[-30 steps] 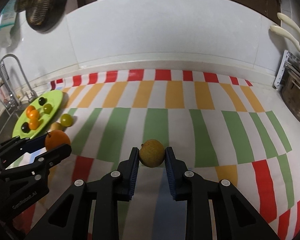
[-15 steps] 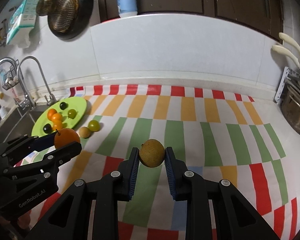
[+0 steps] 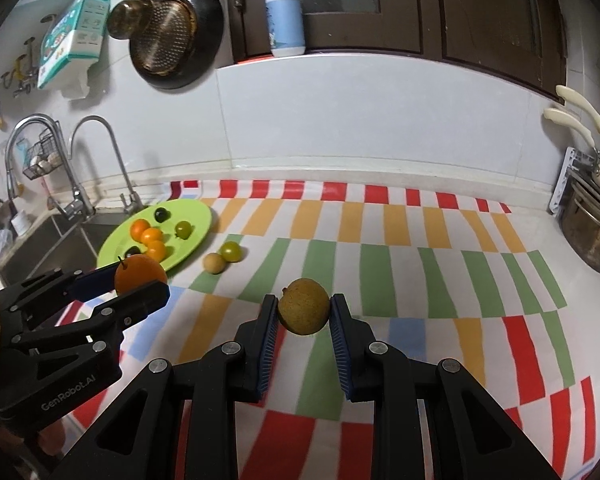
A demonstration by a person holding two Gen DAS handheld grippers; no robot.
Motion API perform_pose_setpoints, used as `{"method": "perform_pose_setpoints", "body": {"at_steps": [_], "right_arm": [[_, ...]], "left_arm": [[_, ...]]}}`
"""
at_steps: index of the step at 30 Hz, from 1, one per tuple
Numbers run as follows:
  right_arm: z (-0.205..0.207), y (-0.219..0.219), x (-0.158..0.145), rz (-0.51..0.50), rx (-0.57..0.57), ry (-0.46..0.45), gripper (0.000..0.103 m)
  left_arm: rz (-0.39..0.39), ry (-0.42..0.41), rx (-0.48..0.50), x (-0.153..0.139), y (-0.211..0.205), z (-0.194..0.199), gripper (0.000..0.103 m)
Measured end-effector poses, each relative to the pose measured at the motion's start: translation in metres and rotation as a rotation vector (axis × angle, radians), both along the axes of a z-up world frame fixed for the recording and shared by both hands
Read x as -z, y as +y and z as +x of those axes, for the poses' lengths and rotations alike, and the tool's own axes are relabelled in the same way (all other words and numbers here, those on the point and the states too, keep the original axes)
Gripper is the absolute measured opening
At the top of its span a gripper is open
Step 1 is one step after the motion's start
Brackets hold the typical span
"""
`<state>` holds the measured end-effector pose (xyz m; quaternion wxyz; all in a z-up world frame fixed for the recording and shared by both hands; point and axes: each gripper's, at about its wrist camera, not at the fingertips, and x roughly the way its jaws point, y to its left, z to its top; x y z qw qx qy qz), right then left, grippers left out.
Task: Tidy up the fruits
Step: 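Carry the large orange and yellow fruit over the green plate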
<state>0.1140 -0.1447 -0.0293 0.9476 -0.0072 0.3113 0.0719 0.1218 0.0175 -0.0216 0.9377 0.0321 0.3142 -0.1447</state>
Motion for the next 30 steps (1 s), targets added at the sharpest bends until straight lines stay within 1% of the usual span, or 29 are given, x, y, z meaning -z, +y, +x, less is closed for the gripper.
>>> {"method": "perform_pose_setpoints", "body": {"at_steps": [14, 30], "right_arm": [[-0.019, 0.05, -0.013, 0.01, -0.049, -0.047, 0.027], [-0.016, 0.108, -0.02, 0.018, -0.122, -0.071, 0.027]], "left_arm": [[0.0, -0.045, -0.038, -0.016, 0.052, -0.024, 0.04], [0.001, -0.065, -0.109, -0.023, 0.109, -0.031, 0.04]]}}
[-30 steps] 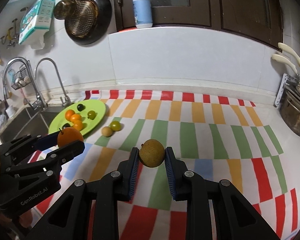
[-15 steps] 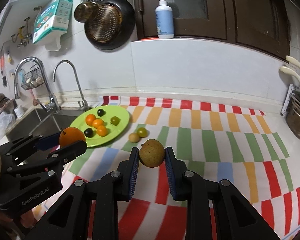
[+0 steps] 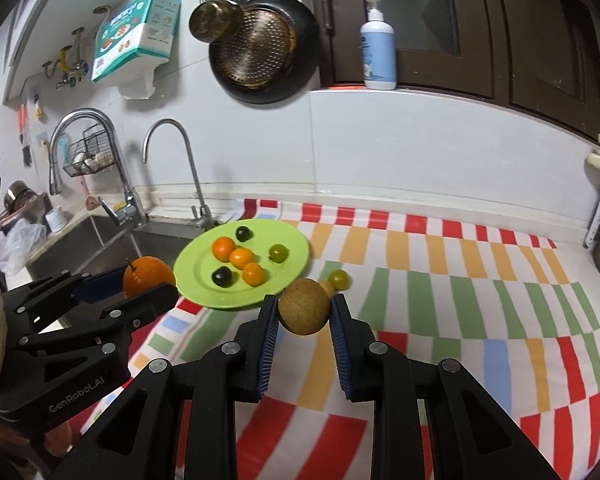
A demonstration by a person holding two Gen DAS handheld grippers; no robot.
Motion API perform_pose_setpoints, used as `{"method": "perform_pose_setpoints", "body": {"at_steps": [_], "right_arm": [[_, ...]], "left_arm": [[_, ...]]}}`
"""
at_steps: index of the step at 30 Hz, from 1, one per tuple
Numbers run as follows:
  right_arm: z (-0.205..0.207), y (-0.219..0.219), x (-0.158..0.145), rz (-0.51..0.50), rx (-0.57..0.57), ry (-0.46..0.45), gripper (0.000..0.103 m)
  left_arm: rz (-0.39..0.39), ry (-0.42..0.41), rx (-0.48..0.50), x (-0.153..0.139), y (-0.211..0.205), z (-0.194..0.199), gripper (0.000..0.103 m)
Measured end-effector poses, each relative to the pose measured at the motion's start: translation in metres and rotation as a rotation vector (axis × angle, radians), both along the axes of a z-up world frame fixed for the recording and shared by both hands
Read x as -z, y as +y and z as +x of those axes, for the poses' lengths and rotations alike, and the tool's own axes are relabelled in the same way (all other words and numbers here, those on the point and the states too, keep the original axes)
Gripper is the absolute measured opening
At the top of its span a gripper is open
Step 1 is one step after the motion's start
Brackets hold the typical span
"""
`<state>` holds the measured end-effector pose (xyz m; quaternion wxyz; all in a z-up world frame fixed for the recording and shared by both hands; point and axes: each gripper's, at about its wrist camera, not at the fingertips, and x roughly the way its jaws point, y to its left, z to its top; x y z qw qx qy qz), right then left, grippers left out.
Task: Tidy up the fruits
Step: 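Carry the large orange and yellow fruit over the green plate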
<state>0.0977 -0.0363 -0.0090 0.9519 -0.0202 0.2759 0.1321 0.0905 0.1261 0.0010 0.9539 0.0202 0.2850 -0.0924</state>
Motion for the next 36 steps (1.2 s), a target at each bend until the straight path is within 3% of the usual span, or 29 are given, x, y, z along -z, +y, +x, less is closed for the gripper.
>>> {"method": "perform_pose_setpoints", "body": {"at_steps": [16, 36], "right_arm": [[0.026, 0.044, -0.007, -0.019, -0.09, -0.018, 0.027], [0.086, 0.067, 0.001, -0.035, -0.149, 0.001, 0.027]], "left_arm": [[-0.014, -0.002, -0.081, -0.001, 0.033, 0.016, 0.04], [0.003, 0.055, -0.142, 0.018, 0.052, 0.073, 0.04]]}}
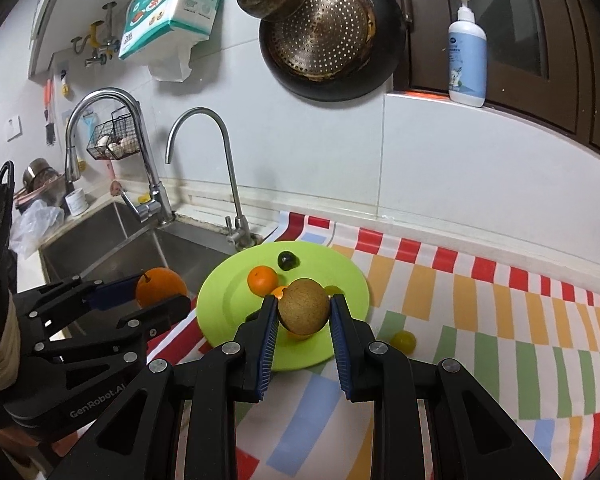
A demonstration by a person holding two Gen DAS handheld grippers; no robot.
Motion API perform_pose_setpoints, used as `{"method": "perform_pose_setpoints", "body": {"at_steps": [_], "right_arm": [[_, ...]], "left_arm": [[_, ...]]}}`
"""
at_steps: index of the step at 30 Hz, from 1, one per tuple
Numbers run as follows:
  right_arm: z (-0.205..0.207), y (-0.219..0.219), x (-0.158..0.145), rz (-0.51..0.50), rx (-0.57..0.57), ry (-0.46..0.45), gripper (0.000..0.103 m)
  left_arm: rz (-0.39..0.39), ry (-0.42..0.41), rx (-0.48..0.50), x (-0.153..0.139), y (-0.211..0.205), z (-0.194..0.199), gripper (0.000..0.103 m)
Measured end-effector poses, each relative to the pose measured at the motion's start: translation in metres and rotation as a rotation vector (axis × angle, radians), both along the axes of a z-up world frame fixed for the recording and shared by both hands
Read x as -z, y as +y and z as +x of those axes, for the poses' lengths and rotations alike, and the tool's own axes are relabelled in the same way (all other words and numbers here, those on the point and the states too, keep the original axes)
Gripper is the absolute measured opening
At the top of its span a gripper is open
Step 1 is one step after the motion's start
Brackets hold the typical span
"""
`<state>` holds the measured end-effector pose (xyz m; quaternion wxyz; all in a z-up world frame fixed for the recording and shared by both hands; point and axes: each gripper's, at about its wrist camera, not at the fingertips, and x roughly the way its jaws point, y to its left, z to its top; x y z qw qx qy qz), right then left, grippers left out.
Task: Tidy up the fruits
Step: 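Carry the large orange and yellow fruit over the green plate, then open both grippers to release the orange and yellow fruit onto the plate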
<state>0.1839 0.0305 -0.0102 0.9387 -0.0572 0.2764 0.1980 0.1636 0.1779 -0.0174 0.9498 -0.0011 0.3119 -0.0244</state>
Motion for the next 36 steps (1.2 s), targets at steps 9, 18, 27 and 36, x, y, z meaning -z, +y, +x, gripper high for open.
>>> {"method": "perform_pose_setpoints", "body": {"at_steps": [9, 18, 27, 36], "right_arm": [[0.036, 0.009, 0.014, 0.006, -0.003, 0.033, 0.027], [0.073, 0.019, 0.042, -0.011, -0.017, 0.11, 0.027], [0.099, 0.026, 0.065, -0.039, -0.023, 0.157, 0.027], [0.103, 0.017, 0.061, -0.012, 0.013, 0.142, 0.037]], "left_arm": [[0.028, 0.023, -0.008, 0.013, 0.007, 0.032, 0.04], [0.045, 0.078, -0.003, 0.036, 0.014, 0.06, 0.04], [0.064, 0.116, 0.024, 0.052, 0.016, 0.082, 0.04], [0.059, 0.094, -0.006, 0.045, 0.017, 0.081, 0.061]]}}
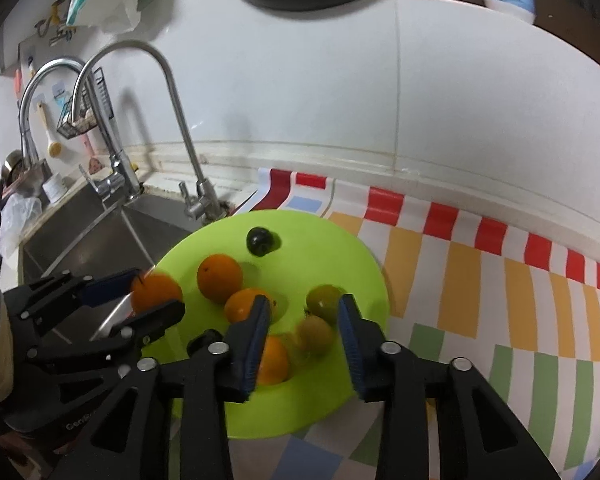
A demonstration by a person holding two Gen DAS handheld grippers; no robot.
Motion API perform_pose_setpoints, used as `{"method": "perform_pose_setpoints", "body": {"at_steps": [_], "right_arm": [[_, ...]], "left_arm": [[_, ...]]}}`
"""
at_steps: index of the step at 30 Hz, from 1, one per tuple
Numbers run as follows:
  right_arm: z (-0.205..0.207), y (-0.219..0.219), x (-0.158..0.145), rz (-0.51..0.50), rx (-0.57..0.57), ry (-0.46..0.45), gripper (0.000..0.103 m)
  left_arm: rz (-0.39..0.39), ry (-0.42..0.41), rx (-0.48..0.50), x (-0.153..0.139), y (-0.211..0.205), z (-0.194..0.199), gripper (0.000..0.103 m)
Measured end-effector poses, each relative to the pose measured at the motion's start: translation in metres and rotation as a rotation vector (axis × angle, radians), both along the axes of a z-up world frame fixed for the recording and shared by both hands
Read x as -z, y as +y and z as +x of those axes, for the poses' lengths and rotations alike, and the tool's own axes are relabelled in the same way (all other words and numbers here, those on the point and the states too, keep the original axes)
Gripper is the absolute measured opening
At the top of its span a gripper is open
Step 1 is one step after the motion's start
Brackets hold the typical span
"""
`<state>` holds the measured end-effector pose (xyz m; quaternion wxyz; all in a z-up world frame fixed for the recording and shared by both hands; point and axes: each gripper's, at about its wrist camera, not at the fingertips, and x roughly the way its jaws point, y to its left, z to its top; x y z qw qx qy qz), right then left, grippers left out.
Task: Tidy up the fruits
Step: 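Open both grippers to release the orange and yellow fruit onto the plate, then lift both grippers from the plate and move toward the two remaining small fruits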
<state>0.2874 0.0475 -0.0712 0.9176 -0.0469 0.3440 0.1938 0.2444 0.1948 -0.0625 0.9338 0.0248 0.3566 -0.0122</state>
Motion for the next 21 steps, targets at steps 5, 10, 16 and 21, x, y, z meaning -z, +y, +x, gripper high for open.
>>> {"method": "perform_pose_setpoints", "body": {"at_steps": [5, 10, 16, 21], "right_arm": [[-0.014, -0.009, -0.013, -0.016, 0.014, -0.041, 0.037], [-0.033, -0.021, -0.027, -0.01, 0.016, -0.072, 0.037], [-0.057, -0.036, -0.043, 0.006, 0.042, -0.1, 0.043], [-0.076, -0.049, -0.052, 0.019, 0.072, -0.123, 0.045]], "left_arm": [[0.01, -0.038, 0.007, -0.017, -0.005, -0.014, 0.065], [0.004, -0.086, 0.018, -0.034, -0.013, -0.031, 0.069], [-0.012, -0.123, 0.037, -0.047, -0.026, -0.053, 0.073], [-0.014, -0.139, 0.056, -0.053, -0.036, -0.069, 0.074]]}}
